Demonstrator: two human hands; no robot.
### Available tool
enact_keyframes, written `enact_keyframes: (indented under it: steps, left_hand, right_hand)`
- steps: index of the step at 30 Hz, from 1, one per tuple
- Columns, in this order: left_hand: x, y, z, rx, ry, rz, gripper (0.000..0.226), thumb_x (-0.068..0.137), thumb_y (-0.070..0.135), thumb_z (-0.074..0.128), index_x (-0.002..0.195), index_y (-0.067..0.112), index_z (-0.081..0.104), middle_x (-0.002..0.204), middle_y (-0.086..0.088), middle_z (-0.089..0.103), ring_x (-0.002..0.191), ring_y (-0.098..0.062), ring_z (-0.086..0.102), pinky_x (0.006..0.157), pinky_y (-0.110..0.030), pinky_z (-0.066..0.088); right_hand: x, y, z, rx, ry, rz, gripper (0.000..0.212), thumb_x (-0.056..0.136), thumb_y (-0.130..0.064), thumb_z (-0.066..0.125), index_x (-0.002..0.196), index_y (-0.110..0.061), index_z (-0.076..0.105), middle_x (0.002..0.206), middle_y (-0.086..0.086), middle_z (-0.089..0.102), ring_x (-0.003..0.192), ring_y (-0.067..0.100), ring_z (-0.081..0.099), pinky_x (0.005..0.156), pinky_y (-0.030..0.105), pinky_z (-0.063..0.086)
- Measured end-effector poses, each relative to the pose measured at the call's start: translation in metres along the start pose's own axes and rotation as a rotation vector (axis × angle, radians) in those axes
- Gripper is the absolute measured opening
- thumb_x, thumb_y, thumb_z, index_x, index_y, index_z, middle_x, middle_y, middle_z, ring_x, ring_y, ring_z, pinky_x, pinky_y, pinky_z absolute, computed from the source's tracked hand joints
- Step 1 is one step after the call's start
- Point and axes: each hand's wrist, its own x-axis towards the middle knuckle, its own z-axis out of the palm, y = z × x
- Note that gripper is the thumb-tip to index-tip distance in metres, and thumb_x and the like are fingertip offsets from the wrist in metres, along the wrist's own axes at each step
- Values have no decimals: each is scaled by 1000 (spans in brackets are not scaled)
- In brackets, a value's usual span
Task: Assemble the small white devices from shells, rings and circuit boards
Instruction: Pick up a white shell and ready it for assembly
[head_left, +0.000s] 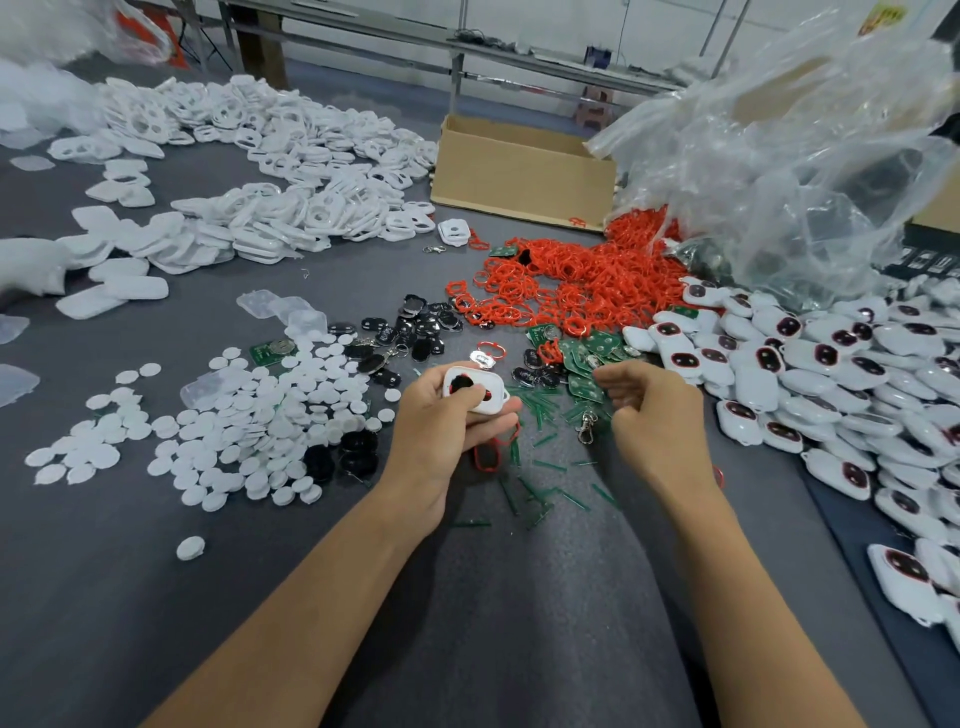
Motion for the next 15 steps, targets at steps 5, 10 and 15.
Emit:
enact_keyframes:
  steps: [5,10,15]
  left_hand:
    - [0,0,-1,11,-3,1,22,99,-4,42,114,2,57,115,-25,64,85,-24,74,68,-25,60]
    - [1,0,0,17,-4,-8,22,98,-4,43,115,2,57,117,-24,63,85,-24,74,67,-24,59]
    - [-1,-1,0,22,-9,7,23,95,-8,48,115,1,56,113,-23,63,85,-23,74,70,-25,60]
  right_hand:
    - [3,9,-10,-137,-35,25,47,71,14,43,92,-15,74,88,4,71,83,15,62,83,26,49]
    - [6,14,-21,-172,-62,66,44,71,15,45,84,-15,74,75,-1,65,67,2,56,66,16,41]
    - [7,22,-32,-164,20,123,43,72,15,43,83,-12,75,79,10,71,71,16,60,70,23,45]
